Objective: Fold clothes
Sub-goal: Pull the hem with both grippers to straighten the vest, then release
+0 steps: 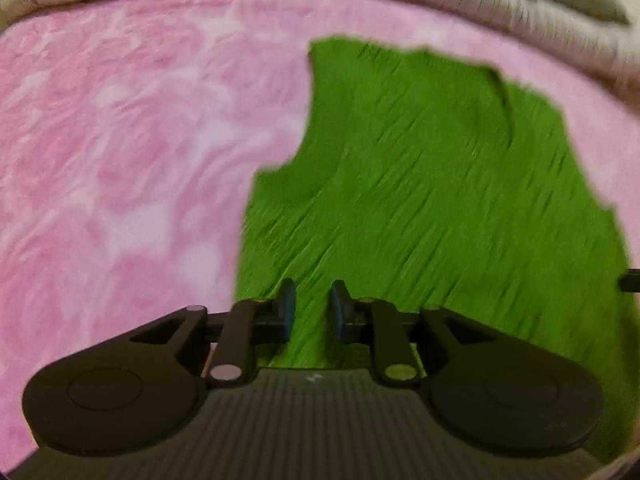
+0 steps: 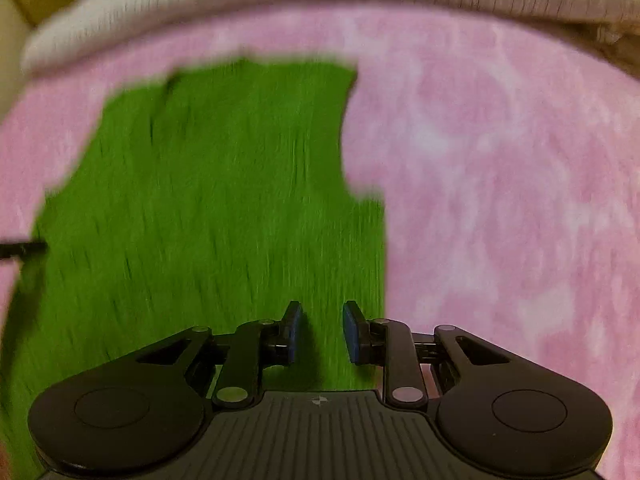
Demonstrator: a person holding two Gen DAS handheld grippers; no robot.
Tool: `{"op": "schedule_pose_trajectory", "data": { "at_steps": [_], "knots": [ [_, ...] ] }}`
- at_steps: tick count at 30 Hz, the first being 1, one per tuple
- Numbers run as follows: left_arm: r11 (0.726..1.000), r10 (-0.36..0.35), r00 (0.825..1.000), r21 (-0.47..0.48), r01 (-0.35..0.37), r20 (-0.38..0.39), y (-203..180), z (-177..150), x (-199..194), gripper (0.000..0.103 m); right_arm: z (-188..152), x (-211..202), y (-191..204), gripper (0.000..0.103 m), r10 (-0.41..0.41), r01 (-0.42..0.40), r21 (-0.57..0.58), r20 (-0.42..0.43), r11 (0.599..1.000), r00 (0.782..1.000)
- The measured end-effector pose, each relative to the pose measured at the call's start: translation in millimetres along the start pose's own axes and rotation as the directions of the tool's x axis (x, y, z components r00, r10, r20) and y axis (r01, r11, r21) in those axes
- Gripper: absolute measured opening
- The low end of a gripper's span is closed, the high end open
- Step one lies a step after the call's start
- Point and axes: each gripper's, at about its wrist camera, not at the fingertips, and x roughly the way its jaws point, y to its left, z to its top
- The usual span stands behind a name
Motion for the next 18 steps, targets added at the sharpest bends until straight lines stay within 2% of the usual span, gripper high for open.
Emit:
{"op": "schedule_pose_trajectory", "data": {
  "at_steps": [2, 4, 6, 8, 12, 15, 16, 18],
  "knots": [
    [0.999, 0.025, 1.0, -0.036, -0.026, -0.018, 8, -19, -13, 0.011, -22, -5, 3, 0.025, -0.026, 0.027, -0.028, 0.011, 0.999, 1.0],
    [0.995, 0.053, 0.997, -0.077, -0.057, -0.055, 16, -38, -29, 0.011, -37, -16, 2, 0.025, -0.042, 0.042, -0.018, -0.012, 0.999, 0.999],
    [0.99, 0.091, 0.992, -0.101, -0.099, -0.088, 21, -57, -47, 0.021, -51, -26, -1, 0.025, -0.061, 0.061, 0.011, -0.058, 0.998, 0.996],
    [0.987, 0.1, 0.988, -0.118, -0.113, -0.114, 21, -73, -69, 0.021, -64, -42, -6, 0.025, -0.046, 0.049, 0.051, -0.068, 0.997, 0.997],
    [0.976, -0.03, 0.997, -0.217, 0.015, -0.066, 19, -104, -112, 0.022, -90, -82, -3, 0.025, 0.028, -0.028, 0.127, 0.002, 0.991, 1.0],
    [0.982, -0.094, 0.993, -0.168, 0.082, -0.065, -1, -125, -111, 0.022, -113, -91, 9, 0.025, 0.089, -0.092, 0.144, 0.028, 0.985, 0.996],
    [0.988, -0.087, 0.993, -0.138, 0.075, -0.085, -7, -132, -106, 0.022, -123, -90, 14, 0.025, 0.103, -0.105, 0.142, 0.021, 0.984, 0.994],
    [0.996, -0.062, 0.989, -0.073, 0.053, -0.131, -18, -147, -93, 0.022, -145, -76, 26, 0.025, 0.088, -0.082, 0.126, -0.043, 0.989, 0.995]
  ]
}}
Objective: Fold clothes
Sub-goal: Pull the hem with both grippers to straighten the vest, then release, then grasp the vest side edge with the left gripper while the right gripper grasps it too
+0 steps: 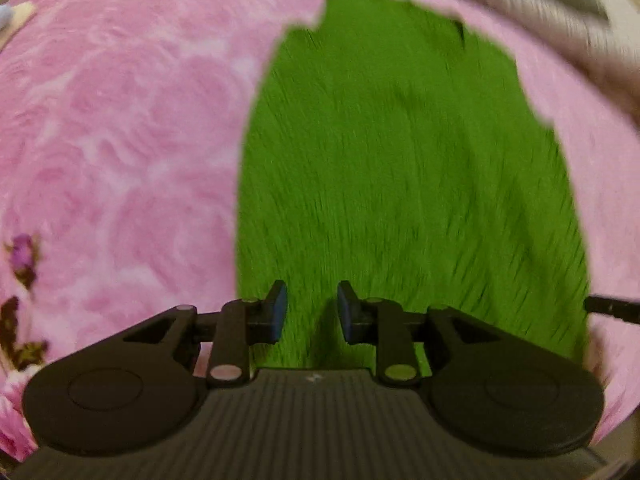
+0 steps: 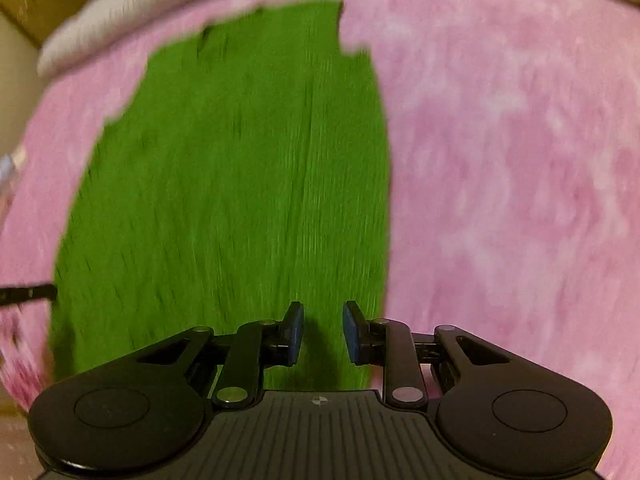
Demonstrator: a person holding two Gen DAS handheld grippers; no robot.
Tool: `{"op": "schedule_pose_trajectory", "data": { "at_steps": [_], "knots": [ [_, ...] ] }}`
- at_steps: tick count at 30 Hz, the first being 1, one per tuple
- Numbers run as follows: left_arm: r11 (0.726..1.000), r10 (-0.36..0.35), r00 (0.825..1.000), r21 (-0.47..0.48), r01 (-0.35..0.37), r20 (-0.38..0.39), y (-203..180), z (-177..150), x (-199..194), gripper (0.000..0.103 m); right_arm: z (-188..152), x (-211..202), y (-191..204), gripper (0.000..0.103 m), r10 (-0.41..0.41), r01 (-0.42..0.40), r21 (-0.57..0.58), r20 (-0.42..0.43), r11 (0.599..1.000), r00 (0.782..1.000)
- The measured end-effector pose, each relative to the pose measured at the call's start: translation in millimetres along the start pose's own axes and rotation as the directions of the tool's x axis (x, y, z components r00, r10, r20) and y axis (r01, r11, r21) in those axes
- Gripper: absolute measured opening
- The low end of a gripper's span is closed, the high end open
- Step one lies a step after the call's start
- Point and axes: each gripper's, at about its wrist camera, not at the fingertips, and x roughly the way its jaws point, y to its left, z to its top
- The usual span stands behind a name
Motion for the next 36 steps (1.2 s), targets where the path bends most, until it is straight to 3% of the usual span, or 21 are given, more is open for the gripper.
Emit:
{"op": "schedule_pose_trajectory", "data": {
  "at_steps": [2, 3, 4, 7, 9, 11, 13, 16, 19, 22, 25, 27, 30, 31, 32, 34, 36],
  "knots": [
    [0.998, 0.021, 1.0, 0.054, -0.022, 0.015, -1, -17, 0, 0.022, -25, 10, 5, 0.025, -0.038, 0.037, -0.026, -0.03, 0.999, 0.999],
    [0.997, 0.021, 1.0, 0.075, -0.022, 0.013, 0, -25, -3, 0.022, -37, 4, 9, 0.025, -0.056, 0.056, -0.045, 0.017, 0.997, 0.998],
    [0.996, 0.018, 1.0, 0.093, -0.018, 0.001, 3, -32, -7, 0.022, -44, 1, 12, 0.025, -0.08, 0.08, -0.05, 0.011, 0.996, 0.997],
    [0.996, 0.006, 0.999, 0.094, -0.001, -0.052, 16, -48, -17, 0.027, -65, -8, 6, 0.026, -0.11, 0.111, 0.049, -0.03, 0.993, 0.993],
    [0.999, -0.035, 0.997, 0.023, 0.037, -0.076, 29, -51, -25, 0.028, -75, -20, 1, 0.026, -0.114, 0.121, 0.15, -0.054, 0.981, 0.992],
    [0.992, -0.101, 0.994, -0.075, 0.097, -0.052, 43, -50, -37, 0.027, -80, -34, 1, 0.026, -0.102, 0.11, 0.234, -0.043, 0.966, 0.994],
    [0.956, -0.196, 0.98, -0.216, 0.197, 0.027, 59, -49, -47, 0.032, -82, -46, -3, 0.026, -0.027, 0.014, 0.319, 0.035, 0.948, 0.999],
    [0.86, -0.286, 0.95, -0.405, 0.311, 0.122, 82, -53, -39, 0.038, -81, -38, -20, 0.029, 0.099, -0.151, 0.463, 0.134, 0.874, 0.986],
    [0.788, -0.301, 0.942, -0.517, 0.334, 0.151, 99, -64, -22, 0.038, -89, -24, -41, 0.03, 0.144, -0.217, 0.537, 0.175, 0.816, 0.974],
    [0.746, -0.332, 0.925, -0.549, 0.377, 0.185, 105, -80, -7, 0.038, -108, -17, -60, 0.03, 0.188, -0.285, 0.572, 0.224, 0.769, 0.956],
    [0.709, -0.386, 0.886, -0.532, 0.463, 0.257, 108, -87, 4, 0.041, -124, -8, -75, 0.03, 0.268, -0.406, 0.614, 0.308, 0.677, 0.913],
    [0.684, -0.436, 0.849, -0.503, 0.528, 0.299, 108, -91, 11, 0.04, -130, 1, -79, 0.03, 0.331, -0.484, 0.606, 0.354, 0.631, 0.875],
    [0.67, -0.469, 0.806, -0.451, 0.591, 0.36, 105, -100, 20, 0.034, -131, 7, -76, 0.029, 0.353, -0.522, 0.528, 0.392, 0.67, 0.849],
    [0.671, -0.475, 0.791, -0.423, 0.609, 0.385, 106, -103, 23, 0.016, -131, 8, -75, 0.023, 0.36, -0.532, 0.501, 0.404, 0.682, 0.841],
    [0.674, -0.484, 0.78, -0.399, 0.621, 0.397, 107, -107, 26, 0.005, -134, 7, -73, 0.007, 0.35, -0.527, 0.483, 0.412, 0.699, 0.842],
    [0.679, -0.484, 0.761, -0.364, 0.638, 0.431, 109, -115, 24, 0.005, -140, 4, -70, 0.006, 0.329, -0.514, 0.446, 0.428, 0.733, 0.842],
    [0.692, -0.471, 0.764, -0.353, 0.63, 0.44, 111, -123, 15, 0.004, -146, 0, -67, 0.005, 0.309, -0.498, 0.41, 0.445, 0.764, 0.84]
  ]
}}
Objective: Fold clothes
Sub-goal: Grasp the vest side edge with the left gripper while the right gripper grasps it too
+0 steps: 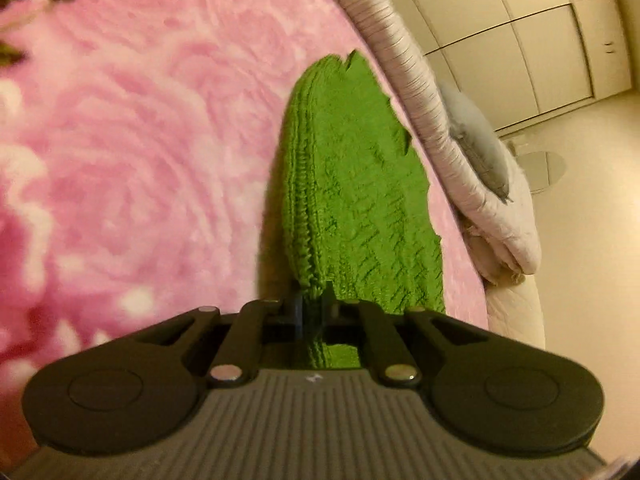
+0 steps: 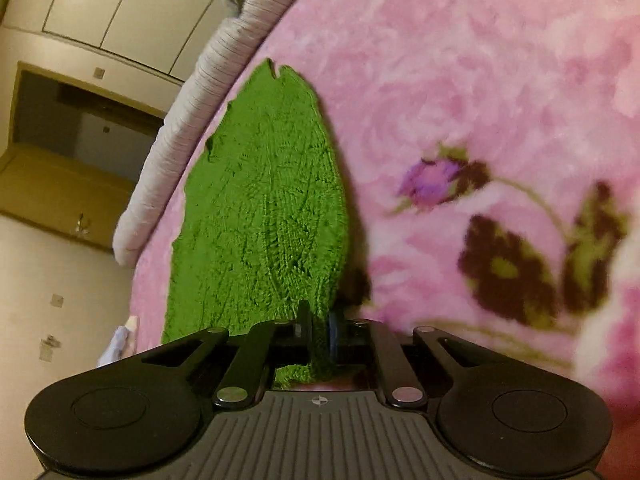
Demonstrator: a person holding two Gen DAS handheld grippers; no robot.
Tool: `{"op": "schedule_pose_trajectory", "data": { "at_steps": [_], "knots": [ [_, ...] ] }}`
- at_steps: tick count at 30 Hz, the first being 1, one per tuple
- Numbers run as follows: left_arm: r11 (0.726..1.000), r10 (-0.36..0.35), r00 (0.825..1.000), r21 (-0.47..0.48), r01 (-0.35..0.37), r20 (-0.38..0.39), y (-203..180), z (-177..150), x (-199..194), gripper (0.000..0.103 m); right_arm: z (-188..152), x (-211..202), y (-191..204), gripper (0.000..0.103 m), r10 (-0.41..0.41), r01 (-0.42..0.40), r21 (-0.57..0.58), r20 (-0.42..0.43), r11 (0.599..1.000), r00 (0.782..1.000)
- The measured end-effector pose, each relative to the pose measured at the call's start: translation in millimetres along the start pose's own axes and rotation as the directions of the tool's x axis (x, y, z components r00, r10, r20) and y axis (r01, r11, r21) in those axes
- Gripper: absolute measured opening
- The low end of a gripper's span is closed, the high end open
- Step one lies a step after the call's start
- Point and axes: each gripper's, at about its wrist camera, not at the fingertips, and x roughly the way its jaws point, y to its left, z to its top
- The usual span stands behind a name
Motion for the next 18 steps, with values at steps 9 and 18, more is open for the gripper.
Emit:
{"op": "schedule_pose_trajectory", "data": {
  "at_steps": [9, 18],
  "knots": [
    [0.975, 0.067, 0.998, 0.211, -0.065, -0.003, -11, -29, -51, 0.004, -47, -49, 3, 0.005, -0.043, 0.044, -0.018, 0.01, 0.999, 0.999],
    [0.558, 0.197, 0.977, 0.809, -0.181, 0.083, -82, -102, -70, 0.009, -106, -85, 63, 0.017, -0.206, 0.294, -0.618, 0.212, 0.729, 0.955]
  ]
}}
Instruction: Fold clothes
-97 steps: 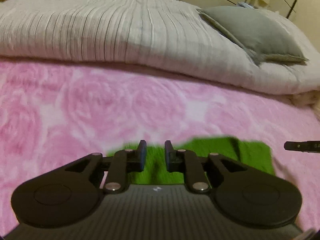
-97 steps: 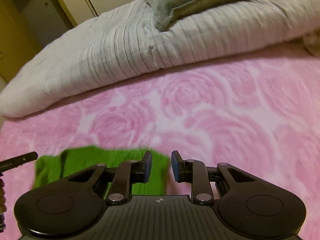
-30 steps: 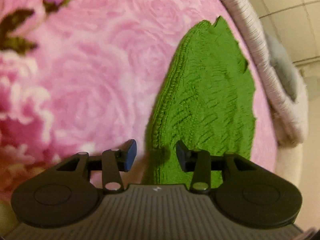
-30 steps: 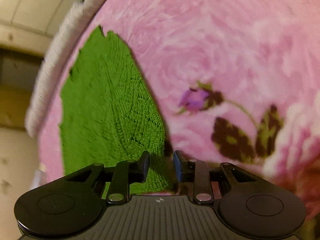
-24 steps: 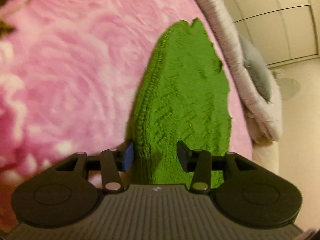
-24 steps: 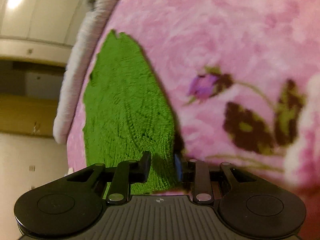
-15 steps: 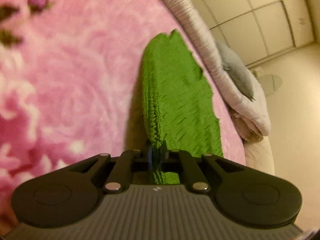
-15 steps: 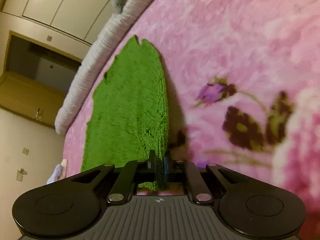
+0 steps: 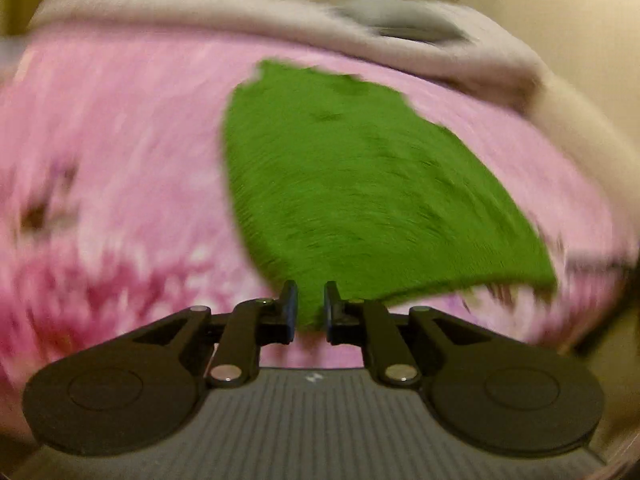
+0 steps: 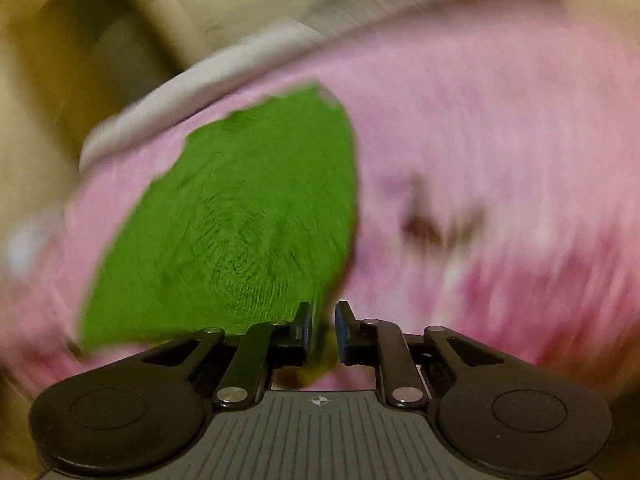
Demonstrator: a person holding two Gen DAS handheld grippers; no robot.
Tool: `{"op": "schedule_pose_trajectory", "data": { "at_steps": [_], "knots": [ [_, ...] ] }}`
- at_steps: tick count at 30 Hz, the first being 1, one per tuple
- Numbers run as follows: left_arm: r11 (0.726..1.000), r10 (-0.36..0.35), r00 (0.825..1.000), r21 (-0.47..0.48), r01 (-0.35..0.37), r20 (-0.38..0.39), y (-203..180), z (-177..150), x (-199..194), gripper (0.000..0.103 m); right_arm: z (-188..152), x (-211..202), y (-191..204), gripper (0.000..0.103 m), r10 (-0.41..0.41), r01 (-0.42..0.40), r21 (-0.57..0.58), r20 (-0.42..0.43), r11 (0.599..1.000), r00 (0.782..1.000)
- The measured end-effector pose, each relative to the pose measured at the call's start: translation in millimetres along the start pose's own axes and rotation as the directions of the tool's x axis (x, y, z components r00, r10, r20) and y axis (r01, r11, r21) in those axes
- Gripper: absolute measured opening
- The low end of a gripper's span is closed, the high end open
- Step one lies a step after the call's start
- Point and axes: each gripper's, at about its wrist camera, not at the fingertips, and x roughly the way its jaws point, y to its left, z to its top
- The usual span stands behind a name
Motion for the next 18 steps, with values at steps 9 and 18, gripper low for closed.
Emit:
{"op": "schedule_pose_trajectory", "data": {
  "at_steps": [9, 18],
  "knots": [
    [0.776, 0.099, 0.995, 0.627, -0.073, -0.006, -88, -29, 42, 0.017, -55, 22, 97, 0.017, -0.051, 0.085, -0.729, 0.069, 0.679, 0.996],
    [0.683, 0.155, 0.987, 0.719, -0.128, 0.028, -93, -36, 58, 0.031, -74, 58, 106, 0.017, -0.09, 0.114, -0.848, 0.078, 0.517, 0.993]
  ]
}}
